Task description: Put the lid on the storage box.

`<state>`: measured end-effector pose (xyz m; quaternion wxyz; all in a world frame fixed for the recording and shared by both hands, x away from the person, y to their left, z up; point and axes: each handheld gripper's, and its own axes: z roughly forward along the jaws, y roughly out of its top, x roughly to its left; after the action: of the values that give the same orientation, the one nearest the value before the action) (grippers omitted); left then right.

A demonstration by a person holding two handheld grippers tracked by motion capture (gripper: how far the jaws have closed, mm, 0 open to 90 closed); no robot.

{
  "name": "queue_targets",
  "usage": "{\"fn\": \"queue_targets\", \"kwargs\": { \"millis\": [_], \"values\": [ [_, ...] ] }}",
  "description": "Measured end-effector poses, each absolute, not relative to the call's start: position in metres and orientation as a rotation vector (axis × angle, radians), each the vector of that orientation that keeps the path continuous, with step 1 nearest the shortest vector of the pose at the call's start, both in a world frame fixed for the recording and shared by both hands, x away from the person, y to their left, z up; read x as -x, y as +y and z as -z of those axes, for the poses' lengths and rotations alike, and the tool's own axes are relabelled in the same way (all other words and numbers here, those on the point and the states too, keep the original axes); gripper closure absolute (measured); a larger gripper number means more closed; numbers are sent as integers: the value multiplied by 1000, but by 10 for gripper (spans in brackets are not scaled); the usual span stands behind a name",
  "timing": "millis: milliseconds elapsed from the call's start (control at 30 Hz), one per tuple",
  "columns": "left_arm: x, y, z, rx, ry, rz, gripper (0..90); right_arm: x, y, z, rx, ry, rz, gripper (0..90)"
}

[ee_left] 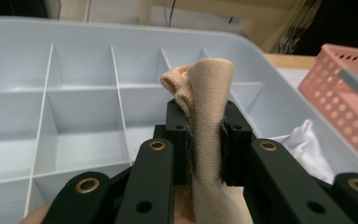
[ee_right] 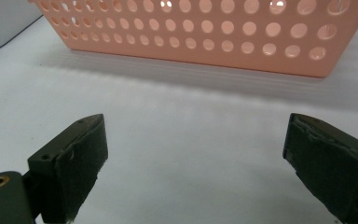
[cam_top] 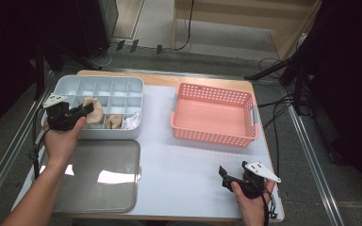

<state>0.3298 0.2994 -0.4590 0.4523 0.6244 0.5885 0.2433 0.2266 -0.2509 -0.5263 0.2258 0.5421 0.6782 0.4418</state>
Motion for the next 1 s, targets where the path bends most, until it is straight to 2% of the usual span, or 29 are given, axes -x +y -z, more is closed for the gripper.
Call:
{"fn": "queue_targets", "kwargs": {
  "millis": [267, 333, 400, 467, 500, 533, 600, 633, 733, 867, 933, 1000],
  "values": [
    [-333, 296, 476, -1657, 1501, -584, 751, -226, -251, 526, -1499, 1870, -1219, 69],
    [-333, 296, 473, -1665, 1512, -579, 663, -227, -251, 526, -1496, 1871, -1220, 69],
    [-334, 298, 470, -1643, 1535, -588, 519, -227, -251, 526, -1499, 1870, -1220, 69],
    [-335, 300, 467, -1617, 1551, -601, 468, -227, -251, 526, -1496, 1871, -1218, 69],
    [-335, 300, 466, -1603, 1554, -608, 469, -227, -251, 526, -1494, 1871, -1216, 69],
    [-336, 300, 466, -1598, 1551, -616, 527, -227, -251, 526, -1493, 1871, -1216, 69],
    [-336, 298, 466, -1630, 1530, -606, 725, -227, -251, 526, -1493, 1870, -1217, 69],
    [-338, 296, 467, -1677, 1531, -583, 775, -227, -251, 526, -1494, 1868, -1217, 69],
    [-342, 295, 470, -1744, 1572, -537, 801, -227, -251, 526, -1500, 1868, -1220, 69],
    [-352, 299, 470, -1842, 1625, -399, 800, -227, -251, 527, -1499, 1870, -1220, 70],
    [-356, 296, 469, -1912, 1630, -352, 787, -227, -251, 527, -1493, 1874, -1218, 71],
    [-357, 296, 467, -1910, 1612, -345, 725, -227, -251, 527, -1493, 1874, -1214, 71]
  ]
}}
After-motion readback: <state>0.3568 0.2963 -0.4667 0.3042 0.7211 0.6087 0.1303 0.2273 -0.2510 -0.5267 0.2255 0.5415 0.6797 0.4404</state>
